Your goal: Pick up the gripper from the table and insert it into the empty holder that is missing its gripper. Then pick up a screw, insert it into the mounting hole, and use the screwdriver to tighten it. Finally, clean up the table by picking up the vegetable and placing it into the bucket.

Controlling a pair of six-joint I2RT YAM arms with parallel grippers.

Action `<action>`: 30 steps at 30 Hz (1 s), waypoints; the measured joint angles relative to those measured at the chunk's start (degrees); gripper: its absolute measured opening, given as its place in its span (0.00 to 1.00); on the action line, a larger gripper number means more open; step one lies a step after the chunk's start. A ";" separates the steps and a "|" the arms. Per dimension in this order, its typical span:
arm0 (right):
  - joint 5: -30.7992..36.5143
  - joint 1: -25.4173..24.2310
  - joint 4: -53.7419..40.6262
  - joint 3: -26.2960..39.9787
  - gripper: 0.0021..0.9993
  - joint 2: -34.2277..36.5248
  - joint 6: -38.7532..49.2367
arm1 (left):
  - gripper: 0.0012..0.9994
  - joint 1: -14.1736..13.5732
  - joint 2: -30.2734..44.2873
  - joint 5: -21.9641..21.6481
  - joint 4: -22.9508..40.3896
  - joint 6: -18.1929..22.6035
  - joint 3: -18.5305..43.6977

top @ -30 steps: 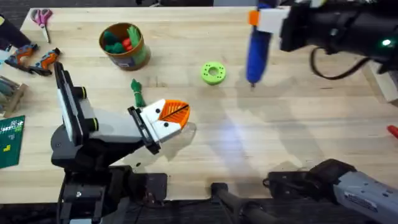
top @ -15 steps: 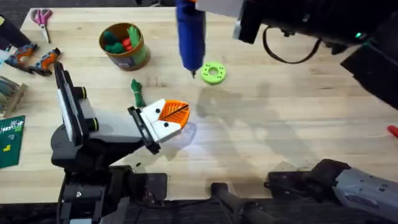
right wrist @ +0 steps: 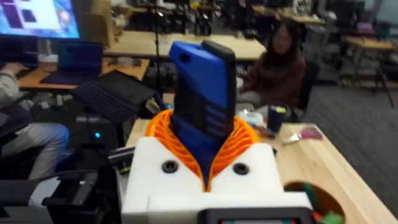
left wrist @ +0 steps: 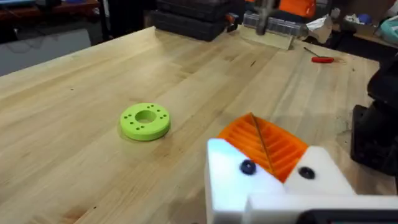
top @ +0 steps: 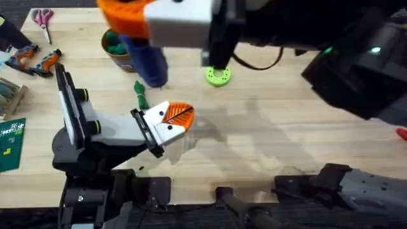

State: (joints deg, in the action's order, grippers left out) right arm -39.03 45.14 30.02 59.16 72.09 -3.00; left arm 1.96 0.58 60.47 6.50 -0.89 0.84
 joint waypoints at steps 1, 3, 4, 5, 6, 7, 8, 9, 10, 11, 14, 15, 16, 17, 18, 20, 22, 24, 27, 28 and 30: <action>-0.13 0.64 0.87 0.00 0.02 0.49 0.16 | 0.01 0.00 -0.02 0.00 0.00 0.00 0.00; -0.26 1.71 1.59 0.00 0.02 1.30 0.48 | 0.01 0.00 -0.02 0.00 0.00 0.00 0.00; -0.31 2.33 1.59 0.00 0.02 1.75 0.50 | 0.01 0.00 0.00 0.00 0.00 0.00 0.00; -0.39 2.79 1.59 0.00 0.02 2.14 0.50 | 0.01 0.00 -0.02 0.00 0.00 0.00 0.00; -0.50 3.20 1.57 0.00 0.02 2.59 0.52 | 0.01 0.00 -0.02 0.02 0.00 0.00 0.00; -0.55 3.54 1.48 0.00 0.02 2.97 0.51 | 0.01 0.00 -0.02 0.00 0.00 0.00 0.00; -0.74 3.76 1.38 0.00 0.02 3.33 0.52 | 0.01 0.00 -0.02 0.00 0.00 0.00 0.00; -0.93 3.89 1.27 0.00 0.02 3.67 0.52 | 0.01 0.00 0.00 0.00 0.00 0.00 0.00; -0.93 3.94 1.20 0.00 0.02 3.97 0.52 | 0.01 0.00 -0.02 0.00 0.00 0.00 0.00; -0.93 3.92 1.08 0.00 0.02 4.15 0.68 | 0.01 0.00 -0.02 0.00 0.00 0.00 0.00; -0.96 3.82 0.22 -0.02 0.02 4.31 1.66 | 0.01 0.00 -0.02 0.00 0.00 0.00 0.00; -0.94 3.81 -0.19 -0.02 0.02 4.31 2.02 | 0.01 0.00 -0.02 0.00 0.00 0.00 0.00; -0.93 3.81 -0.78 -0.02 0.02 4.31 2.48 | 0.01 0.00 -0.02 0.00 -0.02 0.00 0.00; -0.96 3.81 -1.55 -0.02 0.02 4.31 2.93 | 0.01 0.00 -0.02 0.01 0.00 0.00 0.00; -0.94 3.81 -2.43 -0.02 0.02 4.31 3.28 | 0.01 0.00 -0.01 0.00 0.00 0.00 0.00; -0.96 3.81 -3.52 -0.04 0.02 4.31 3.64 | 0.01 0.00 -0.01 0.00 0.00 0.00 0.00; -0.96 3.78 -3.72 -0.07 0.02 4.31 3.93 | 0.01 0.00 -0.02 0.00 0.00 0.00 0.00; -0.96 3.74 -3.70 -0.07 0.02 4.31 4.26 | 0.01 0.00 -0.01 0.01 0.00 0.00 0.00; -0.96 3.70 -4.37 -0.07 0.02 4.31 4.57 | 0.01 0.00 -0.02 0.00 0.00 0.00 0.00; -0.96 3.70 -5.05 -0.07 0.02 4.31 4.82 | 0.01 0.00 0.00 0.00 -0.02 0.00 0.00; -0.96 3.70 -6.11 -0.09 0.02 4.34 5.13 | 0.01 0.00 -0.02 0.00 0.00 0.00 0.00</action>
State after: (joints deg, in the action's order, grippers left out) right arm -39.99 48.84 23.91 59.07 76.43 2.13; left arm 1.96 0.56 60.47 6.50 -0.89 0.84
